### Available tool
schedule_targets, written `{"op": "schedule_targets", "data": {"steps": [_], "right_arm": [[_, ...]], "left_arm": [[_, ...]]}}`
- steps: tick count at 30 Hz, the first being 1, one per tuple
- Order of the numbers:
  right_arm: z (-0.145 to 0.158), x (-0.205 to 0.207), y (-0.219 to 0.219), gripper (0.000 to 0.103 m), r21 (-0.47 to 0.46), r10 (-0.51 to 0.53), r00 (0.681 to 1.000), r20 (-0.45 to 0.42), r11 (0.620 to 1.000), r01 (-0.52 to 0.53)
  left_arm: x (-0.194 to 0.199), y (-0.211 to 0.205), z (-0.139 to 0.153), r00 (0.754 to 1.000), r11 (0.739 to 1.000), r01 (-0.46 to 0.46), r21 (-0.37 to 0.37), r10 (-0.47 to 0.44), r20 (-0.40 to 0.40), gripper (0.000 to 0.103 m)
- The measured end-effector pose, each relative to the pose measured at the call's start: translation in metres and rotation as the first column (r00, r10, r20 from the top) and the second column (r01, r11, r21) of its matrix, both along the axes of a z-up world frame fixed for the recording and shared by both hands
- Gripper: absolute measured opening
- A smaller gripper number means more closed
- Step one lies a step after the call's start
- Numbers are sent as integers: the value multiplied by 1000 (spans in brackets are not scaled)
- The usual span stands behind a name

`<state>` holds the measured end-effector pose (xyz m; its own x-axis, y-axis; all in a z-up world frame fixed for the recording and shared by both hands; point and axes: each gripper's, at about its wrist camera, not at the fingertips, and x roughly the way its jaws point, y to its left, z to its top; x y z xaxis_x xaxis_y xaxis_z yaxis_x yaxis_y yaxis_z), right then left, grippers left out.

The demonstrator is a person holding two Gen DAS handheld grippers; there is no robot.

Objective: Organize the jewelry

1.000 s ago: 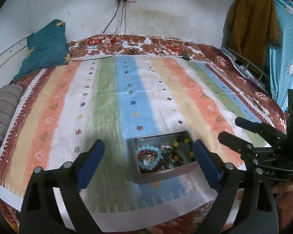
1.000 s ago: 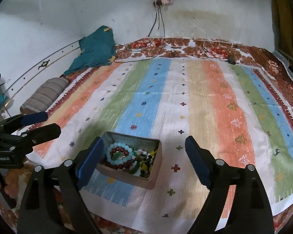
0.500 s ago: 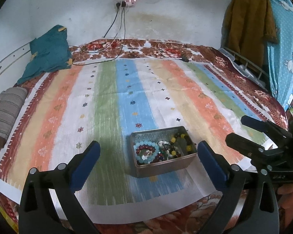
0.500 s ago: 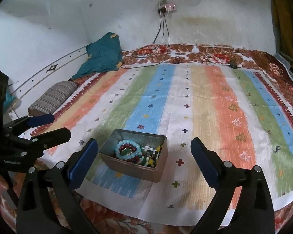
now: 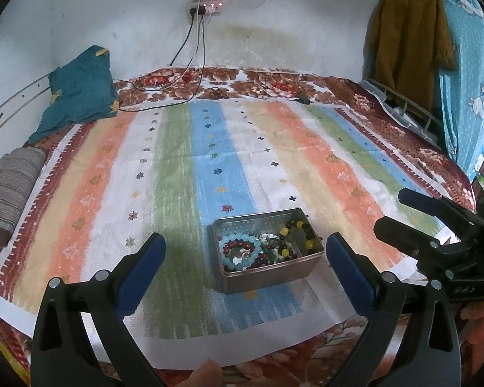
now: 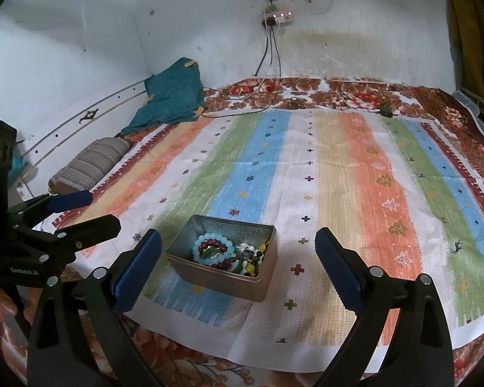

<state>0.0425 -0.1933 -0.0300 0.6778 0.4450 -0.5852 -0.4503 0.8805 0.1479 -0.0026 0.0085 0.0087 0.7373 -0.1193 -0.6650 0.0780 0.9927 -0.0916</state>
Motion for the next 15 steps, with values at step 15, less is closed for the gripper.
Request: {"op": "schedule_targets", "data": {"steps": [15], "right_arm": [[-1,2,-1,96,3,-1,1000,-9,1000,1]], "left_arm": [[-1,-1,1,1000,1000,-11,19,11,4,98]]}}
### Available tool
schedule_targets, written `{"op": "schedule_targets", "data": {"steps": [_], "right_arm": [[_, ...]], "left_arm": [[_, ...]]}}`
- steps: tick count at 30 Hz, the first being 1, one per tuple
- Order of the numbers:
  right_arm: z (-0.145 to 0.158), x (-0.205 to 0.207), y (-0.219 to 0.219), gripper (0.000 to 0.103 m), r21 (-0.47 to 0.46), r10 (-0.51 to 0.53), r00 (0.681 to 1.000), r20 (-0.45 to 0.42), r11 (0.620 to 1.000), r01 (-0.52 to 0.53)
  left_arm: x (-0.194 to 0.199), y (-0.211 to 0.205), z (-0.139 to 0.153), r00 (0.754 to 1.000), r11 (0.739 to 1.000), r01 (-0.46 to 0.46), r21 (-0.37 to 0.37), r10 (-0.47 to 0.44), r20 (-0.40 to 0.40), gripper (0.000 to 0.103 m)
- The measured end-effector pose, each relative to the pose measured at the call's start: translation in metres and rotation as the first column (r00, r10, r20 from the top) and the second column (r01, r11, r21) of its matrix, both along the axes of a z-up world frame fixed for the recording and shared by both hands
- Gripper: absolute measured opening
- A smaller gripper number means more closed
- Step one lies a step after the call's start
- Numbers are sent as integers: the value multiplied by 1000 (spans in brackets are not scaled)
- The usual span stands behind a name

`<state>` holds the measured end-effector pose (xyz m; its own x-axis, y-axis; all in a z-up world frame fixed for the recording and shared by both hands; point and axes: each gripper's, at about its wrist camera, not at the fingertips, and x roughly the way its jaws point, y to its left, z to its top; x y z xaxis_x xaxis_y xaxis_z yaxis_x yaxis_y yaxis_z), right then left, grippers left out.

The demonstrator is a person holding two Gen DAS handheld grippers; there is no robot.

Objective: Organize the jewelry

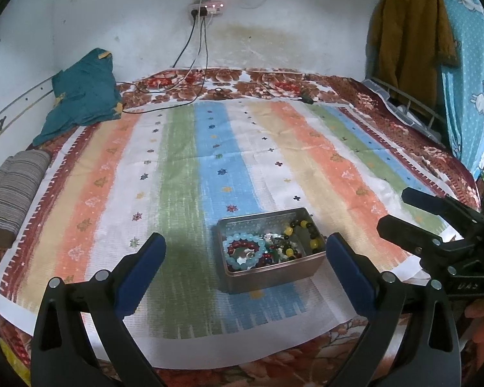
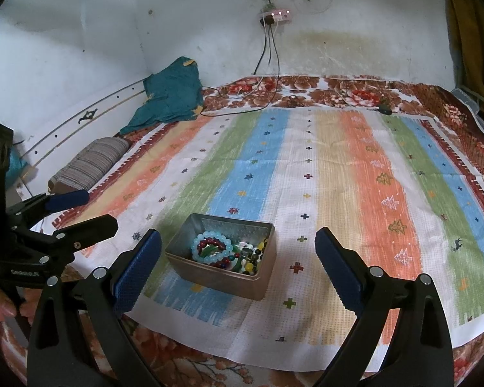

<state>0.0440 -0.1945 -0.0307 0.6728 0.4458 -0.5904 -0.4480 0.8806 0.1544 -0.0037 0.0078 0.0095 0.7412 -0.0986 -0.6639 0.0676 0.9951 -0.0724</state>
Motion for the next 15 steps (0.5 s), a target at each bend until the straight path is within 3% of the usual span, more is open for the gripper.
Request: {"op": "schedule_targets", "data": {"steps": [15], "right_arm": [[-2,2,-2,96,12,-3,1000,-8,1000,3]], "left_arm": [[-3,-5,-1,1000,1000,16,7,-16,0,98]]}}
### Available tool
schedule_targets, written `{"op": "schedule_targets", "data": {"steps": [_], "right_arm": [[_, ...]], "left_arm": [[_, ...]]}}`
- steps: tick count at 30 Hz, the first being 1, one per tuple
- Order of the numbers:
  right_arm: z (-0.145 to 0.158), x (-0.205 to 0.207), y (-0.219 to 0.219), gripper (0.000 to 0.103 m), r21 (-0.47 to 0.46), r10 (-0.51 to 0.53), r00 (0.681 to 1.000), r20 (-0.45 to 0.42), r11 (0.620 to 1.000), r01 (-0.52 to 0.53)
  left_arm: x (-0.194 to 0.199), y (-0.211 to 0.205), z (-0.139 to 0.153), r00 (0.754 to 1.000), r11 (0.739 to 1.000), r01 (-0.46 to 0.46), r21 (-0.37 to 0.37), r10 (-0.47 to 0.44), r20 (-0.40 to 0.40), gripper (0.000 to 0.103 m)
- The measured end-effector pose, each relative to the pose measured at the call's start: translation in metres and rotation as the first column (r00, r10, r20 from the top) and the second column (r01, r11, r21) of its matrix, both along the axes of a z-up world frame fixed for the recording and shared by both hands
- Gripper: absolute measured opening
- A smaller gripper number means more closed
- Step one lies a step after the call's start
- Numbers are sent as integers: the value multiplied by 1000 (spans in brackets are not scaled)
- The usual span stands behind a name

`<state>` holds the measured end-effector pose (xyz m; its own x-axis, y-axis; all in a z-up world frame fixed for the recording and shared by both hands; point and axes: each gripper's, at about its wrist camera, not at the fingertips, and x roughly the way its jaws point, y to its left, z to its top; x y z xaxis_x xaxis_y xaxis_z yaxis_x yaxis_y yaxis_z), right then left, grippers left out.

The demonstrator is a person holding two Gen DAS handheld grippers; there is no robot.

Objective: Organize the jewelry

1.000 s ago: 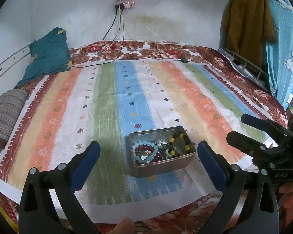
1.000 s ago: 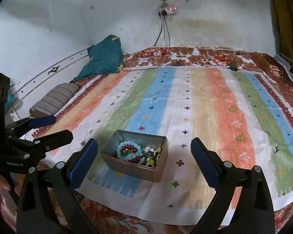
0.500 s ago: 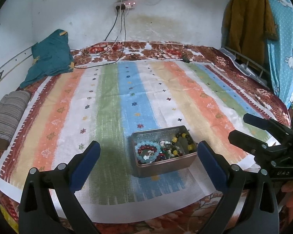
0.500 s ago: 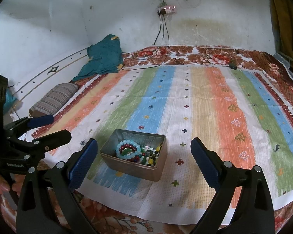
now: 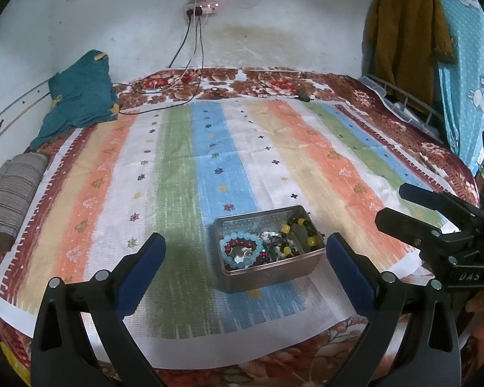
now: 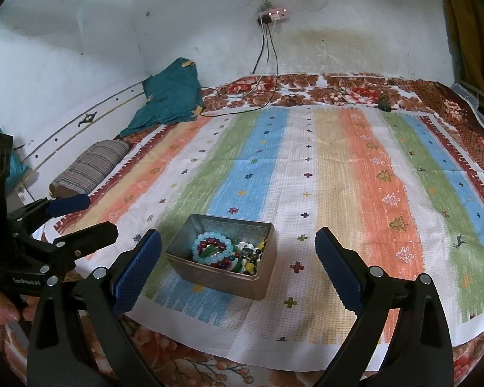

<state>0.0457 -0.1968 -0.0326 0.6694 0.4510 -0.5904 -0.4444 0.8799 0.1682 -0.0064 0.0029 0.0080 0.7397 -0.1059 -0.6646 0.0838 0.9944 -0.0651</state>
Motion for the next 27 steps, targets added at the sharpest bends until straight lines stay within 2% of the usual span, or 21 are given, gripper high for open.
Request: {"op": "schedule_targets", "data": {"steps": [27], "right_arm": [[-4,3,-5,97,17,8,1000,-19,1000,-8]], "left_arm": [[0,-1,0,1000,1000,-1,-2,1,-2,98]]}}
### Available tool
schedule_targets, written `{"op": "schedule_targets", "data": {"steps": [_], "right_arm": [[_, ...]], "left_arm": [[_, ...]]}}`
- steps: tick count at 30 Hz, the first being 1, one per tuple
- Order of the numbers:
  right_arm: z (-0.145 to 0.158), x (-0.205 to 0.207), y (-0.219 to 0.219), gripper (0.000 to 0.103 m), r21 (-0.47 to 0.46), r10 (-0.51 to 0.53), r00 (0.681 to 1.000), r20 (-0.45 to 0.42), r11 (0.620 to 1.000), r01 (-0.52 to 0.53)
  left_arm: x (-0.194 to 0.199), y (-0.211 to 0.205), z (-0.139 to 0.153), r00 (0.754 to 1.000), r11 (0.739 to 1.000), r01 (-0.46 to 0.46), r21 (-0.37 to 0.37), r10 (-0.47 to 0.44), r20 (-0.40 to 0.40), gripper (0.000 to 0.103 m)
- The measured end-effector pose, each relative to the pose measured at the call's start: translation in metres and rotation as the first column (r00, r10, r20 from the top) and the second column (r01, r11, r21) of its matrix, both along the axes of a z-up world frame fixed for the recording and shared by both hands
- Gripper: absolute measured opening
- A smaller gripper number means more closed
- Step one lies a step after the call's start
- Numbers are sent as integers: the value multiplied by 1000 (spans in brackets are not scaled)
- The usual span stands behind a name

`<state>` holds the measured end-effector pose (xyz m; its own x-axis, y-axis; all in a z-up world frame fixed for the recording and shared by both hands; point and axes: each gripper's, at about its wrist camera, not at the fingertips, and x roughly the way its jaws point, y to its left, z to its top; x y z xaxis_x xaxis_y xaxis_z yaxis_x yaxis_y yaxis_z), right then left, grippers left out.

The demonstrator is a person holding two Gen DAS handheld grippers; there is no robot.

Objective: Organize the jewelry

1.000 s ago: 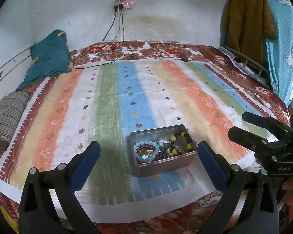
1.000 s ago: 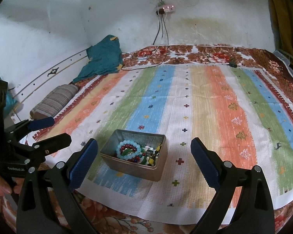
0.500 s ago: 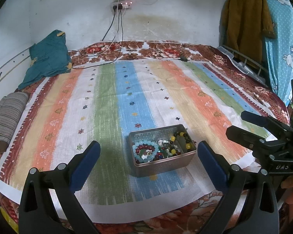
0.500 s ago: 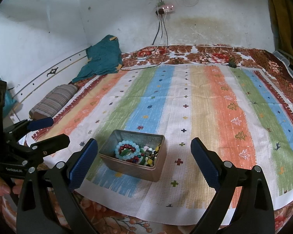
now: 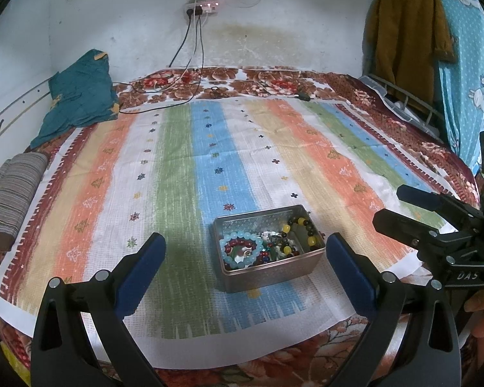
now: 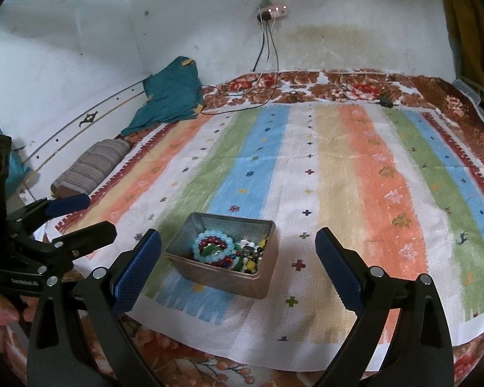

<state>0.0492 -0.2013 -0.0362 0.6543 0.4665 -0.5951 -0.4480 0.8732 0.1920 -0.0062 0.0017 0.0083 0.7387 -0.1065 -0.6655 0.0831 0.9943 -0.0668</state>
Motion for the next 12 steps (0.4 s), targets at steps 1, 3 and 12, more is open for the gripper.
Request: {"op": "schedule_targets", "data": {"steps": [1,3,12], "right_arm": [[0,0,0,97,0,-1,1000,0,1000,1],[-1,0,-1,97,-1,-5,1000,4,1000,5],[-1,0,1,97,0,-7,1000,1,1000,7]], "left_arm": [[0,0,0,1000,1000,-1,-1,1,1,98],[0,0,0,1000,1000,-2,-2,2,1,98],[-1,1,-2,1000,1000,-5,-1,5,2,98]]}}
